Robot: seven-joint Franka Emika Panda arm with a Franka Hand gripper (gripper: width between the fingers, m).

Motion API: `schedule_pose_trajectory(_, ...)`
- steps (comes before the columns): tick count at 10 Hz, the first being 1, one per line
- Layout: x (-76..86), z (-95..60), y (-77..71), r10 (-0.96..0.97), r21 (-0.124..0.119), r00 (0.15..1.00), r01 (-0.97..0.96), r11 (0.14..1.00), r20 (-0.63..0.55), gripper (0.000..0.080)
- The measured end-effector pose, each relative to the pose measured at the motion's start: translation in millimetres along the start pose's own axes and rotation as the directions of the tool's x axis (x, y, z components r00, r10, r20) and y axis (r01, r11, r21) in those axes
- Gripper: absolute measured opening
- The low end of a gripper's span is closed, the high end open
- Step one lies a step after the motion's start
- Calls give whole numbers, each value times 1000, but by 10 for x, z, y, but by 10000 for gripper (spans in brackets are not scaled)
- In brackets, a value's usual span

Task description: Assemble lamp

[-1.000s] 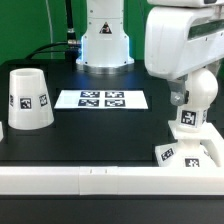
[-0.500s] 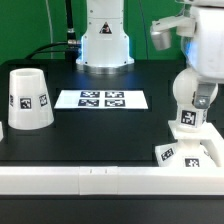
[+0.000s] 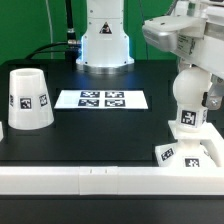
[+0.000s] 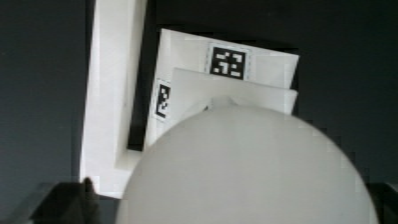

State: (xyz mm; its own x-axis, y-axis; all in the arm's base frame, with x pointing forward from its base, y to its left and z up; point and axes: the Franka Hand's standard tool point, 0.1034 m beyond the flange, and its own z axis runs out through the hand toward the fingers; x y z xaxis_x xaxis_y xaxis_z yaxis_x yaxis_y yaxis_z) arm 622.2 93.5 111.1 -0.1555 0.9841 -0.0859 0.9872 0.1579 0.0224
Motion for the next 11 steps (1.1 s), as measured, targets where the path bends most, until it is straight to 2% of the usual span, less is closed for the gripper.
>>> schedule_pose_trajectory(1, -5, 14, -5, 0, 2, 1000, 0, 1000, 0, 571)
schedule_pose_trajectory(5, -15, 15, -5, 44, 2, 999, -44, 999, 0, 576)
schedule_pose_trajectory(6, -14, 16, -6, 127, 4, 992, -127, 992, -5, 576)
schedule_pose_trajectory(9, -16, 19, -15, 443, 10, 897, -443, 897, -2, 577)
schedule_pose_trajectory(11, -6, 20, -17, 662, 17, 750, -662, 750, -5, 577)
